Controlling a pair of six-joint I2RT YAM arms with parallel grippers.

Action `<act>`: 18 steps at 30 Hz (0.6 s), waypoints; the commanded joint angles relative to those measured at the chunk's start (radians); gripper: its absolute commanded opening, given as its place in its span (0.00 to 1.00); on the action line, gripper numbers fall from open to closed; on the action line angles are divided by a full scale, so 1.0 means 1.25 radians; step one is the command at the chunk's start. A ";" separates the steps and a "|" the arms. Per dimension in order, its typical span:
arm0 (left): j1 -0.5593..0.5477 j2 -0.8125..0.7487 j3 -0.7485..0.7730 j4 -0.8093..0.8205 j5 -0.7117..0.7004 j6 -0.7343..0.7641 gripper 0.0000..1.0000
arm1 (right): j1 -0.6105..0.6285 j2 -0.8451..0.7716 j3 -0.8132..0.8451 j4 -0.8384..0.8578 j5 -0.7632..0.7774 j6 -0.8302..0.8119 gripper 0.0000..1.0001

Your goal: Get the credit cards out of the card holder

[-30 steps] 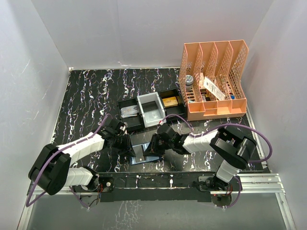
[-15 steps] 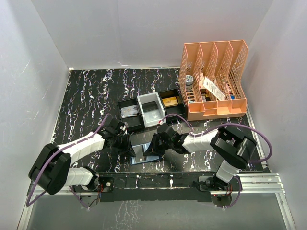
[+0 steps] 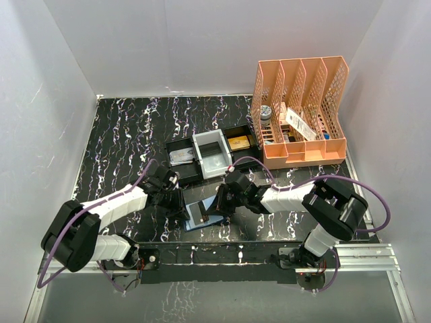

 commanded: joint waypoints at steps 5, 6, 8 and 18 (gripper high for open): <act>-0.004 -0.051 0.073 -0.058 -0.032 0.020 0.29 | -0.005 -0.003 -0.003 0.032 0.000 -0.001 0.00; -0.004 -0.055 0.081 -0.051 -0.029 0.016 0.31 | -0.004 -0.002 -0.002 0.030 0.001 -0.001 0.00; -0.004 -0.060 0.094 -0.028 -0.016 0.004 0.34 | -0.004 -0.003 -0.003 0.030 0.000 -0.002 0.00; -0.009 -0.021 0.045 0.053 0.057 -0.015 0.28 | -0.004 0.000 -0.006 0.033 -0.001 0.001 0.00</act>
